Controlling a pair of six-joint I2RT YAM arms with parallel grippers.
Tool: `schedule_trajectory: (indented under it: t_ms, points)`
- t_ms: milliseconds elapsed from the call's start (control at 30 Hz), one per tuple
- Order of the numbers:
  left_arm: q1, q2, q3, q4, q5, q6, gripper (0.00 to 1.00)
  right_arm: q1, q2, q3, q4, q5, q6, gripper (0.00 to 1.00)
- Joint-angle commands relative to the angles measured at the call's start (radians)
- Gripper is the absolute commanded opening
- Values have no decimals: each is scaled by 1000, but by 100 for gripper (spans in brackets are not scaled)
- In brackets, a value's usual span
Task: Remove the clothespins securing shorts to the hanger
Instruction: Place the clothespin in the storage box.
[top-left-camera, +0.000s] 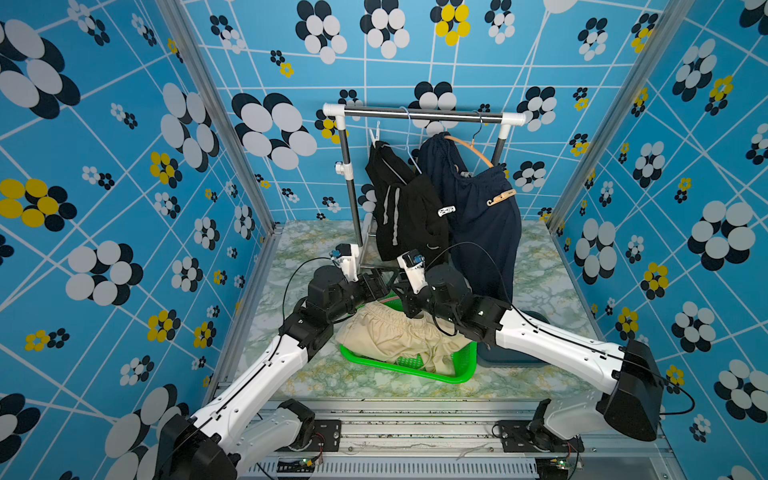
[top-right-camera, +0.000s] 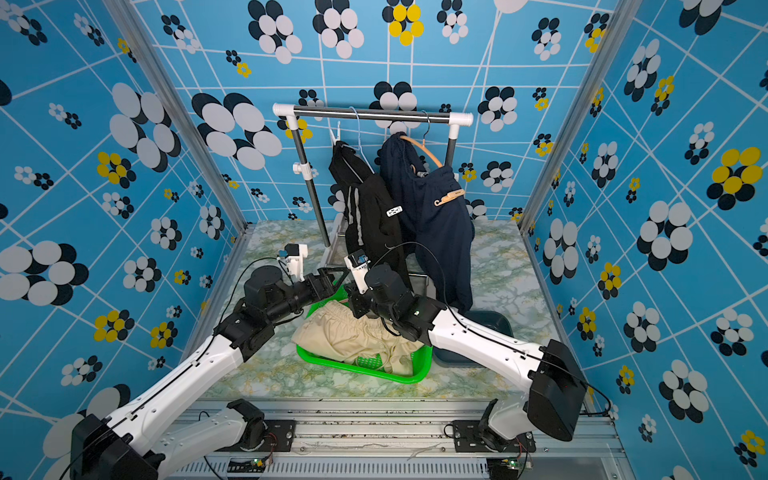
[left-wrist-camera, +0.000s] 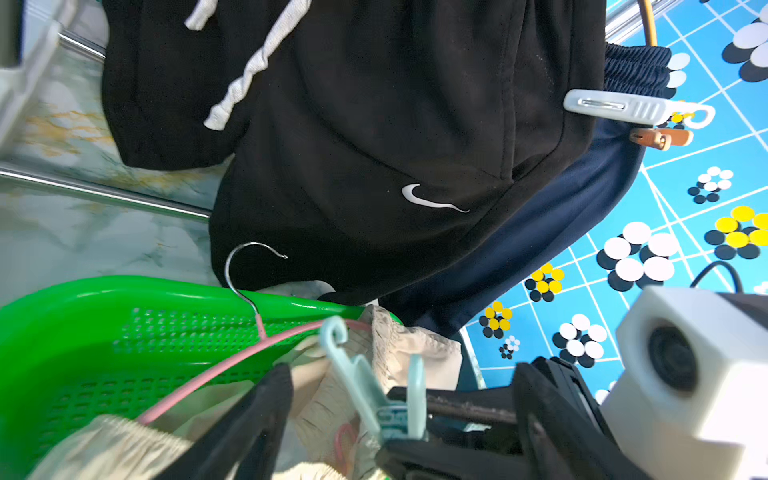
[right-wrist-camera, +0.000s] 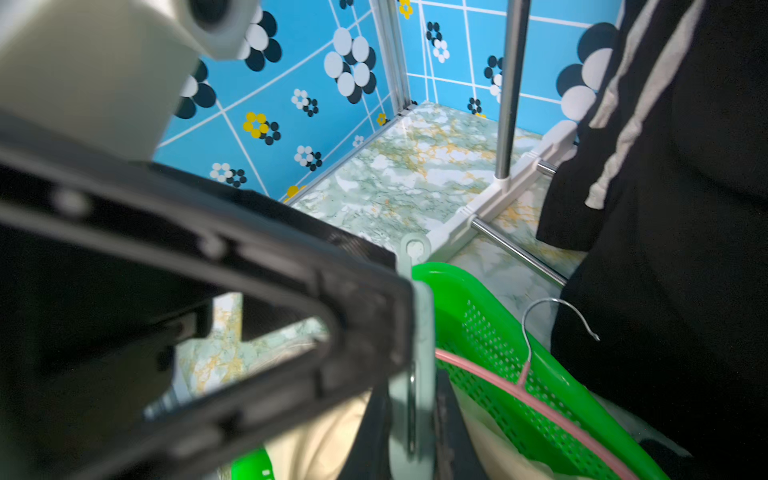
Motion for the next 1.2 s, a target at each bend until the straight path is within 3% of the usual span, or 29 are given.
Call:
schedule_trajectory:
  t_ms: [0, 100, 233, 333, 600, 700, 933, 1167]
  points:
    - [20, -40, 23, -26, 7, 64, 94, -2, -82, -43, -102, 131, 46, 0]
    - [37, -46, 29, -65, 10, 107, 100, -3, -145, -77, -197, 221, 84, 0]
    - [68, -7, 60, -107, 78, 175, 99, -22, -223, -102, -368, 334, 162, 0]
    - [87, 54, 96, -127, 145, 222, 99, -67, -277, -124, -480, 352, 227, 0]
    - [113, 283, 231, -188, 256, 345, 98, -231, -404, -228, -656, 334, 361, 0]
    - [122, 371, 278, -207, 257, 387, 91, -299, -442, -280, -679, 313, 388, 0]
    - [138, 562, 404, -276, 302, 455, 87, -464, -492, -418, -647, 226, 406, 0]
    - [140, 705, 482, -306, 345, 475, 78, -559, -472, -528, -561, 155, 414, 0]
